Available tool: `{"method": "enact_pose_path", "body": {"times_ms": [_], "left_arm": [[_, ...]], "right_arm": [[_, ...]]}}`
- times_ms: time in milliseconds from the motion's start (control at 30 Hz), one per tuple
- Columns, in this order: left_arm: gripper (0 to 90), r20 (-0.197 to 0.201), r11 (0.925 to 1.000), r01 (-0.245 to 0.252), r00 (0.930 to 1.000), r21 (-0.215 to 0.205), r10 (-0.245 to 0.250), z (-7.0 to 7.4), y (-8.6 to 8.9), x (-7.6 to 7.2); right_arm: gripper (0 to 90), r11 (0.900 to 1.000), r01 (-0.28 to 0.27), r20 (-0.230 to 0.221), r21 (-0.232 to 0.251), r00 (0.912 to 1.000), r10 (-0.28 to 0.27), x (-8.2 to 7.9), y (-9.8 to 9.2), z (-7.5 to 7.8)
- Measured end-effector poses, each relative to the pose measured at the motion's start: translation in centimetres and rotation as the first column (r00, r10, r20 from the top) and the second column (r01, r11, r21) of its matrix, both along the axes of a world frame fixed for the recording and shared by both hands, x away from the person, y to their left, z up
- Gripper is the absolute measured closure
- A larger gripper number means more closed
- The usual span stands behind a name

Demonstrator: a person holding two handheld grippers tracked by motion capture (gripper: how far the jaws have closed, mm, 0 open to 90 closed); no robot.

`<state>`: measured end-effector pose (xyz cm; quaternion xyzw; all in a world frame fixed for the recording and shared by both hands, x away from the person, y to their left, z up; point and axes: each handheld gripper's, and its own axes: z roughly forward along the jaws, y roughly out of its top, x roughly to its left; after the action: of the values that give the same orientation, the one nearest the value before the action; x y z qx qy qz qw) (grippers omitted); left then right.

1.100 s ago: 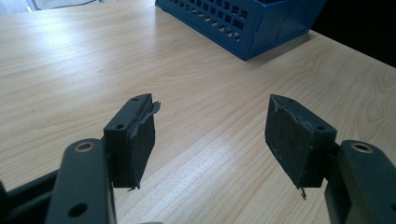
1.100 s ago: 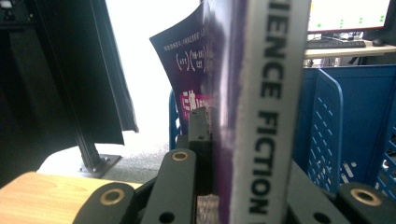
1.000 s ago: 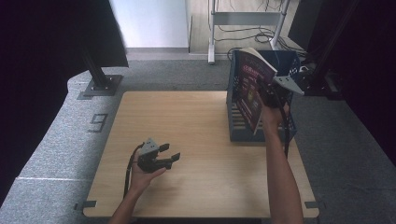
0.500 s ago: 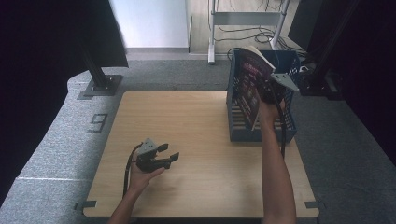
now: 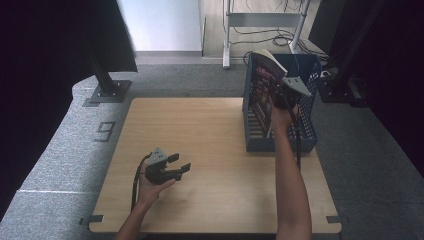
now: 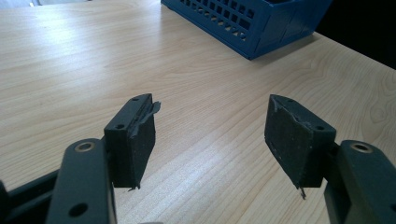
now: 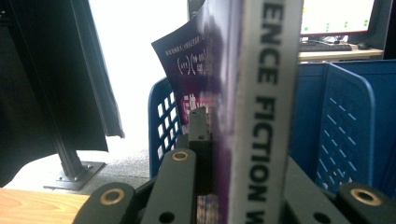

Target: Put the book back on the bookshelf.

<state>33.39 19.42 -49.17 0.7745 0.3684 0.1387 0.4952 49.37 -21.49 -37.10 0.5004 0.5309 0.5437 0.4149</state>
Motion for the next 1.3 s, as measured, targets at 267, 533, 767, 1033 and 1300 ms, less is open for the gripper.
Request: {"method": "enact_pose_path", "body": {"times_ms": [267,533,767,1033,1300], "left_arm": [[33.9,0.002,1.0000,-0.005,1.0000,-0.004,0.005,0.1,0.3,0.0],[33.9,0.003,1.0000,-0.009,1.0000,-0.004,0.009,0.0,0.3,0.0],[33.9,0.000,1.0000,-0.008,1.0000,-0.003,0.008,-0.1,0.2,0.0],[33.9,0.000,0.9999,-0.012,0.9999,-0.003,0.012,-0.1,0.3,0.0],[33.9,0.003,1.0000,-0.002,1.0000,0.003,0.002,-0.1,-0.1,-0.1]], "right_arm": [[81.5,1.000,0.008,0.003,0.004,1.0000,-0.008,0.6,0.5,-0.3],[81.5,1.000,0.022,0.001,0.004,0.9998,-0.022,1.2,0.7,-1.0],[81.5,0.999,0.032,-0.017,-0.002,0.9993,-0.032,1.6,0.9,-2.2],[81.4,0.997,0.030,-0.036,-0.065,0.9988,-0.032,1.8,1.7,-3.6],[80.9,0.997,-0.004,-0.033,-0.072,0.9995,0.002,1.1,2.1,-4.3]]}}
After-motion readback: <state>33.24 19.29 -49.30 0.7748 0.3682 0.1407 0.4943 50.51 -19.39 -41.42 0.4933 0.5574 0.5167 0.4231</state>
